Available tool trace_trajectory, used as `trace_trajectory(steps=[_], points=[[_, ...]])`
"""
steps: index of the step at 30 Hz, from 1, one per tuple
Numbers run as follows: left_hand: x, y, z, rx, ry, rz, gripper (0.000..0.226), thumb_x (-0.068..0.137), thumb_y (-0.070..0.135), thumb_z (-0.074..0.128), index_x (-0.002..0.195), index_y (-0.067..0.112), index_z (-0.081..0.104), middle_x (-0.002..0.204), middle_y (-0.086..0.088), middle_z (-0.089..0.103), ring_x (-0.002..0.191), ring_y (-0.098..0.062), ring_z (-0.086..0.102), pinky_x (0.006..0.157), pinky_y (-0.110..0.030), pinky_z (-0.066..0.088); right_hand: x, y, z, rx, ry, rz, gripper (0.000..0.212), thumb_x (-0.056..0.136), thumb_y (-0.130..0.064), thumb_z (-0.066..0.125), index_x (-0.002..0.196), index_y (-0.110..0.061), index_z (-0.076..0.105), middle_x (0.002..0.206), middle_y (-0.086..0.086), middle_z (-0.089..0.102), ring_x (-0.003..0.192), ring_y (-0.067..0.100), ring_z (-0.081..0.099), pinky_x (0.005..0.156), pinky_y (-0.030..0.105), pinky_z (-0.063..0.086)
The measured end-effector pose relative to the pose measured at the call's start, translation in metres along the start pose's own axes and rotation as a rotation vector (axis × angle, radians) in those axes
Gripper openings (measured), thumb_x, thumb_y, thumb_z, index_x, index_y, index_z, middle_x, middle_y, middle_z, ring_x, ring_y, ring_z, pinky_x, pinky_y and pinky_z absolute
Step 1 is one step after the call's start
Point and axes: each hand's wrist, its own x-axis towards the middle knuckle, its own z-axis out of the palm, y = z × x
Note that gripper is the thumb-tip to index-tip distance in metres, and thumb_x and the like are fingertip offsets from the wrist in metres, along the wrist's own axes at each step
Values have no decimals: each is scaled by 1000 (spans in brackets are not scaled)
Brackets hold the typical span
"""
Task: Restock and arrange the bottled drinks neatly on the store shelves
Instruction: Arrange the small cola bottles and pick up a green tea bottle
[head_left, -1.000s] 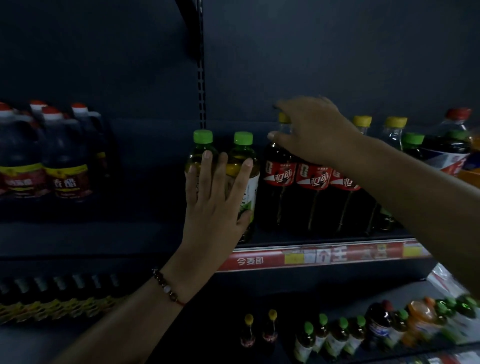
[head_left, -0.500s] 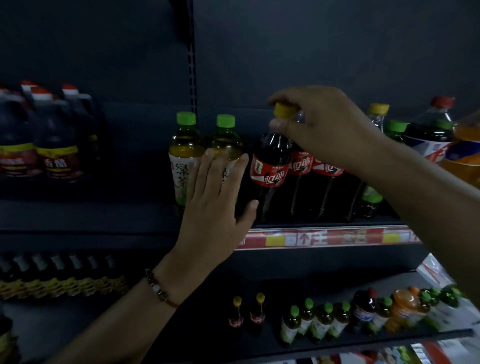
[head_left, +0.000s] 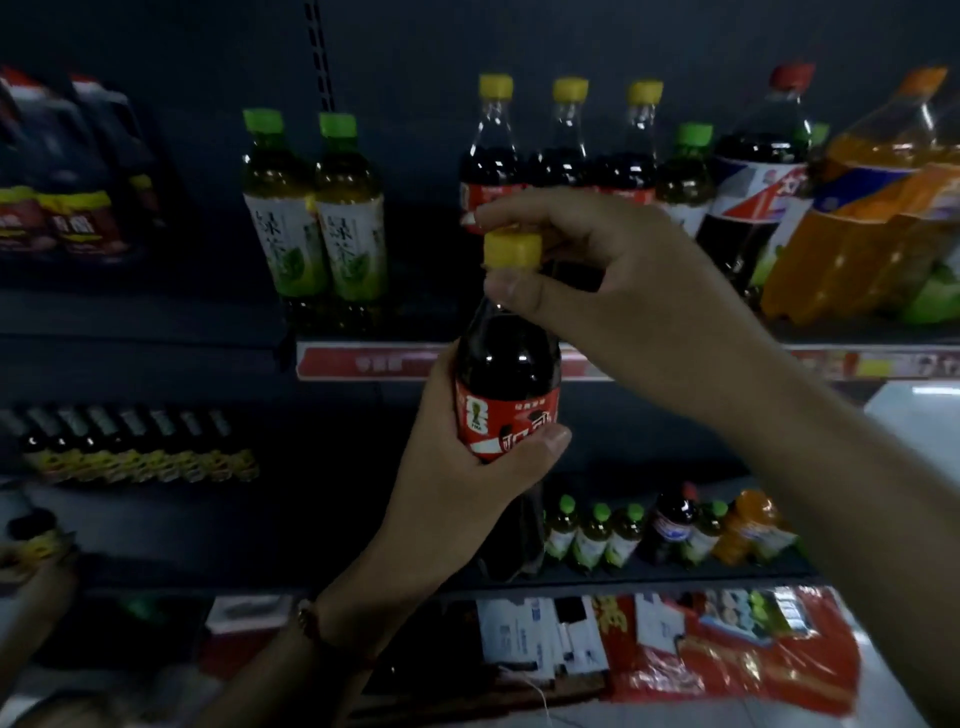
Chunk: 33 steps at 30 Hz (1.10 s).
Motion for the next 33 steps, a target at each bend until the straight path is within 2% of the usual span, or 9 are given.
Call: trace_trajectory(steps=[3,7,11,14,17,21,27,30,33], points=[[-29,-2,29,-75,19,-99,65,68,32,76,127,35,49,104,17,68,93,-1,68,71,-13,53,-47,27,0,244,-11,143,46,86,-45,61,131,-41,51,116,-22,60,105,-13,56,86,9,48],[-52,-9,59,-166,74,-197,58,66,32,69,121,24,54,97,9,70,85,-1,69,67,-12,52,-119,69,16,542,-135,425,53,83,-49,53,135,-41,46,116,-25,61,101,-17,57,76,6,47],[-71,-23,77,-167,129,-270,49,74,28,79,116,21,56,94,1,69,80,-7,70,65,-16,53,-192,96,48,797,-289,689,50,76,-50,58,125,-46,45,112,-21,62,103,-5,62,77,11,50],[-83,-34,88,-132,124,-297,48,75,27,77,118,25,56,98,1,69,85,-9,70,66,-17,54,-227,103,68,915,-300,817,45,71,-29,68,111,-38,52,90,-19,73,84,-1,69,67,14,53],[-96,-50,94,-103,97,-345,57,72,32,81,121,22,54,98,3,68,85,-8,70,66,-16,54,-251,112,85,889,-222,852,40,78,-9,74,105,-34,58,90,-12,74,81,4,70,70,20,56],[-111,-84,88,-100,88,-441,50,81,41,73,125,32,53,107,12,70,99,-10,69,73,-22,57,-273,129,104,853,-153,937,50,71,-18,80,116,-26,60,91,1,70,75,17,64,69,24,53],[-128,-149,63,-18,33,-587,66,80,42,64,140,28,41,121,9,64,104,1,64,76,-15,54,-297,175,151,718,-199,1031,49,71,-17,84,112,-29,59,89,-8,68,71,5,65,66,20,51],[-132,-192,47,37,-7,-646,54,86,29,67,135,24,45,122,6,62,98,7,63,74,-8,50,-302,210,186,619,-254,1024,49,69,-20,85,111,-25,60,73,-17,65,62,0,60,62,17,46],[-131,-250,28,106,-32,-696,51,90,20,69,137,19,49,122,4,64,102,4,63,73,-6,48,-303,251,229,560,-293,1021,49,69,-23,84,111,-25,60,67,-23,64,59,-8,59,56,10,44]])
